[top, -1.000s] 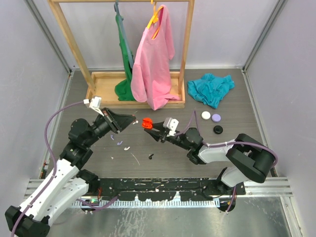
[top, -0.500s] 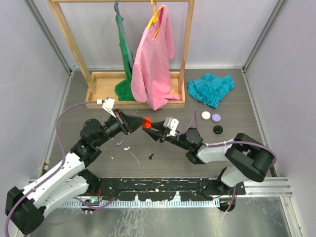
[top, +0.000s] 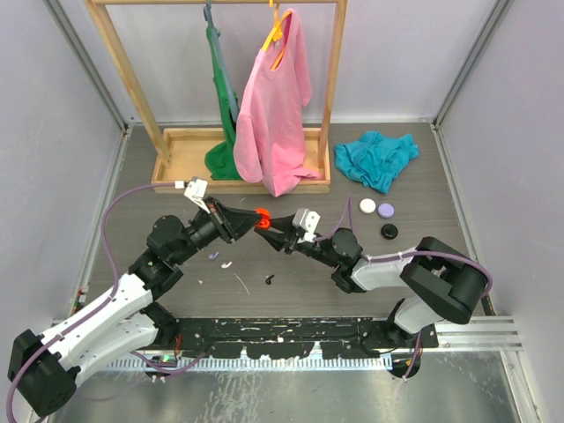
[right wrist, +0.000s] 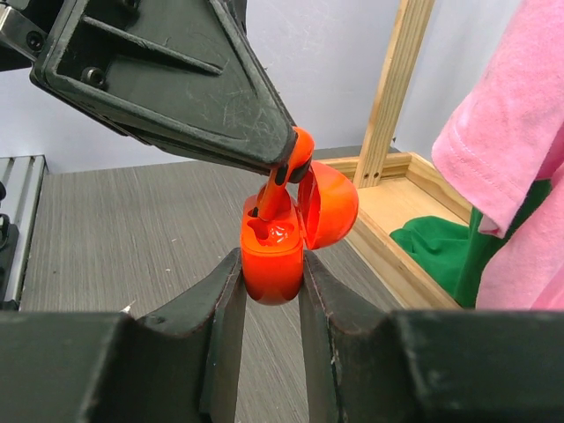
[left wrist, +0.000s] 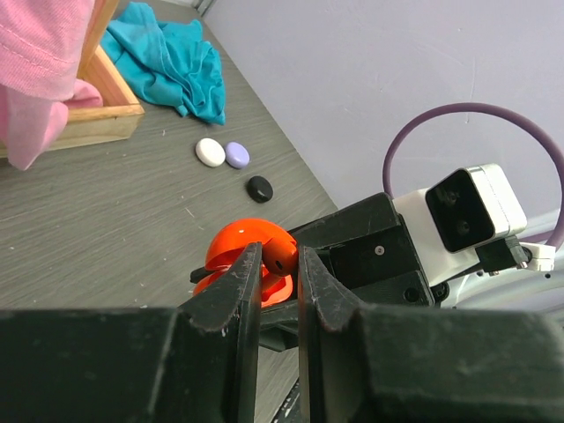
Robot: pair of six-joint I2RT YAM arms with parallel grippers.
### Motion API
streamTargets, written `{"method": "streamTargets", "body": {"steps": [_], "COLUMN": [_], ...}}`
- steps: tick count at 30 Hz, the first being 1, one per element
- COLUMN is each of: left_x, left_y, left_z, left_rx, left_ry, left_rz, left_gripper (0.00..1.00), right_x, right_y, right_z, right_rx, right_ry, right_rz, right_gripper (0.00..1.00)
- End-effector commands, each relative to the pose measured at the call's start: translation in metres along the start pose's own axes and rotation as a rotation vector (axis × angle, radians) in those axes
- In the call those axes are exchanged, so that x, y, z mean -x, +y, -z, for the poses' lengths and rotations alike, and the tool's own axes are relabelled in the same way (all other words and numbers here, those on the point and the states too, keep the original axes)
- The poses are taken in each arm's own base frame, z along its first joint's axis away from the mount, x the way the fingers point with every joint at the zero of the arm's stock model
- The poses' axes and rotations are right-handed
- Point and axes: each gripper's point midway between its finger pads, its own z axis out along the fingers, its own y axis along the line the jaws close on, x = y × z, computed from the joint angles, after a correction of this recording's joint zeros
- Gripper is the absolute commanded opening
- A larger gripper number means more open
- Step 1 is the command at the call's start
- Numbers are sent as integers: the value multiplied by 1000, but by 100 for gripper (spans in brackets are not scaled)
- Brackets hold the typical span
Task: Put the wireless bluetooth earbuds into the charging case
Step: Place the earbud in the charging case.
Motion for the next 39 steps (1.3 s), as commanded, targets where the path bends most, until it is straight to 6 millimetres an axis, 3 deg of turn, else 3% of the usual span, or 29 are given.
{"method": "streamTargets", "body": {"steps": [1,39], "left_x": [12,-7], "left_y": [-9,2], "left_z": [1,7], "left_rx": [-30,69], "left_ry": [-53,-48], "left_rz": [-38,5], "left_gripper": [8,15], "right_x": [35,40], "right_y": [-3,-7], "right_z": [-11,-2], "right_rx": [-8,-39], "right_ry": [-122,-148], "right_rz": [26,40], "right_gripper": [4,4]}}
